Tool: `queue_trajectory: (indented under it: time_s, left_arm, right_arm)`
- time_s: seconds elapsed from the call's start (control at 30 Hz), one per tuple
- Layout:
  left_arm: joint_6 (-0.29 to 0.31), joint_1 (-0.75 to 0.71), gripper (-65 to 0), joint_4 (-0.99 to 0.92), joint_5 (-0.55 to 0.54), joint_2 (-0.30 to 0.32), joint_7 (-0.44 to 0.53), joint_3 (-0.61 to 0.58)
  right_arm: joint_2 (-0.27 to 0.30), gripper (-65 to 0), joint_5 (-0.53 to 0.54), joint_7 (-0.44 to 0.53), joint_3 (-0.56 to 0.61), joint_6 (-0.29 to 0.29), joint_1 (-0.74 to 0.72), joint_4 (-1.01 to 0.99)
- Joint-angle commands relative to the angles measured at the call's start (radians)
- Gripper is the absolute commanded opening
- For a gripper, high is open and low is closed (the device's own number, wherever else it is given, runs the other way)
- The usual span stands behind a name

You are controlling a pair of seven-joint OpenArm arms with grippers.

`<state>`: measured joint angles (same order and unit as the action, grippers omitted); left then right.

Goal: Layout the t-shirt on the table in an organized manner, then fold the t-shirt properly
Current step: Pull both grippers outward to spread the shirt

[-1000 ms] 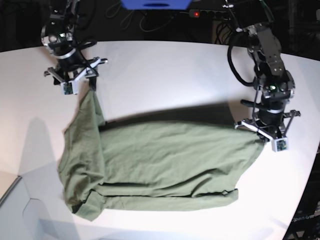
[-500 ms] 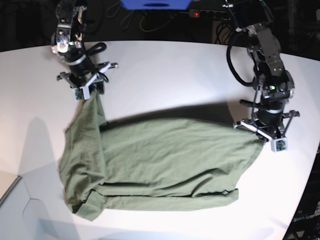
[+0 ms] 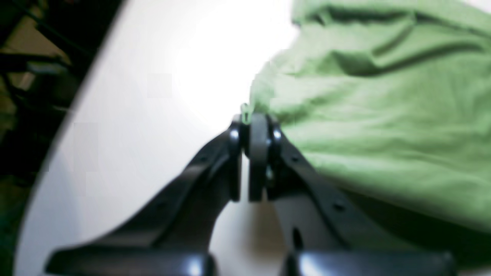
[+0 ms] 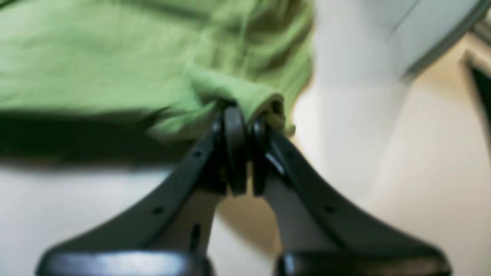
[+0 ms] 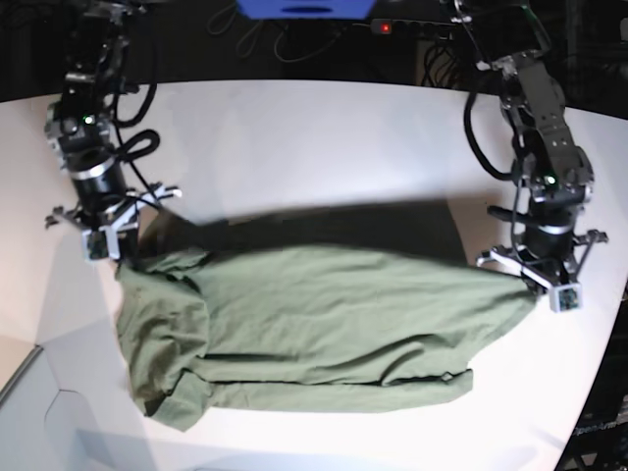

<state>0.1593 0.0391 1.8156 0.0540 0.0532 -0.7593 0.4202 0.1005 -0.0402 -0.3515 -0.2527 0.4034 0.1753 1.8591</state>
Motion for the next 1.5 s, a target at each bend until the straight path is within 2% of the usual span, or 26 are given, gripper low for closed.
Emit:
queue_trajectory:
  time_s: [0.0,0.17,0.3,0.4,0.63,0.73,0.77,0.83,0.9,1.0,1.17,1.3,1.47]
  left_arm:
    - [-0.005,0.025,-64.6,0.017,-0.004,0.014,0.027,0.007]
    - [-0.005,0.054,-64.6,0.009,-0.004,0.032,0.027,0.026]
    - [-0.005,0.066,-64.6,-0.014,-0.004,0.032,0.027,0.026]
    - [-0.005,0.066,-64.6,-0.070,-0.004,0.032,0.028,0.026]
    - [-0.005,0.060,-64.6,-0.215,0.000,0.032,0.166,0.026]
    - [-0.005,0.060,-64.6,-0.239,0.004,0.032,0.171,0.026]
    - [-0.005,0.060,-64.6,-0.247,0.004,0.032,0.171,0.026]
    - [-0.005,0.061,-64.6,-0.254,-0.001,0.032,0.171,0.026]
    - [-0.005,0.061,-64.6,-0.250,0.000,0.032,0.171,0.026]
    - [-0.005,0.064,-64.6,-0.262,-0.001,0.033,0.171,0.026]
    - [-0.005,0.061,-64.6,-0.262,-0.003,0.050,0.172,0.026]
    - [-0.005,0.061,-64.6,-0.261,-0.004,0.050,0.172,0.026]
    - [-0.005,0.061,-64.6,-0.262,-0.004,0.047,0.172,0.026]
  right_arm:
    - [0.023,-65.0,0.009,0.021,-0.003,0.001,-0.020,0.018]
    - [0.071,-65.0,0.012,-0.103,-0.004,0.001,-0.113,0.000]
    - [0.077,-65.0,0.009,-0.174,-0.004,0.002,-0.185,-0.066]
    - [0.077,-65.0,0.009,-0.172,-0.003,0.002,-0.231,-0.186]
    - [0.078,-65.0,0.007,-0.172,0.006,0.002,-0.415,-0.422]
    - [0.081,-65.0,0.006,-0.176,0.040,0.002,-0.484,-0.488]
    - [0.098,-65.0,0.004,-0.183,0.065,0.002,-0.507,-0.520]
    - [0.118,-60.9,-0.011,-0.185,0.132,0.002,-0.540,-0.573]
    - [0.132,-53.1,-0.016,-0.185,0.166,0.002,-0.541,-0.580]
    - [0.140,-40.8,-0.016,-0.172,0.168,0.002,-0.515,-0.577]
    - [0.166,-27.6,-0.008,-0.166,0.137,0.002,-0.435,-0.459]
    - [0.155,-23.0,-0.008,-0.166,0.071,0.002,-0.379,-0.425]
    - [0.150,-23.0,-0.007,-0.165,0.048,0.004,-0.365,-0.505]
